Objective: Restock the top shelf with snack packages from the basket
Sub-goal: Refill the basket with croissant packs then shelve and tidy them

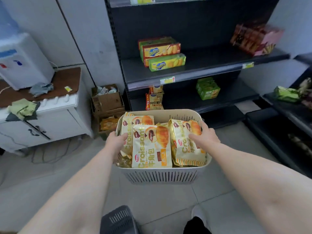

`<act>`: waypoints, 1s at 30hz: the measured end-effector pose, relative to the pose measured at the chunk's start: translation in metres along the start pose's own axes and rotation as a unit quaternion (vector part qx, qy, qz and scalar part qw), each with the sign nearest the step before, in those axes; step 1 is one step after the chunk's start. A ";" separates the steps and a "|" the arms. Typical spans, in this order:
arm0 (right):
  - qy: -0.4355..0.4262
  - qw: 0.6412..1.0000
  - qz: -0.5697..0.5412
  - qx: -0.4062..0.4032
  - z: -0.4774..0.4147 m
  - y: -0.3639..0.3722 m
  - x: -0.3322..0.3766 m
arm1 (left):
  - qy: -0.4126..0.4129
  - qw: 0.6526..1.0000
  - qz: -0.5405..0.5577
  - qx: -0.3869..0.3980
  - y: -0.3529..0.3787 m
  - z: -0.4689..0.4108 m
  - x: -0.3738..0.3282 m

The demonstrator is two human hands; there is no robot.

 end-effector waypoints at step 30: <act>0.272 0.921 -0.206 -0.186 0.121 -0.206 -0.466 | 0.138 0.919 -0.217 0.300 0.453 0.251 -0.036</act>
Point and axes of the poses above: each hand's wrist, its own z-axis away from the middle knuckle, its own y-axis out of the palm, x = y × z, the point moved 7 cm from there along -z, towards the middle knuckle, and after that the axes turned 3 degrees about y, right-handed, at the moved point
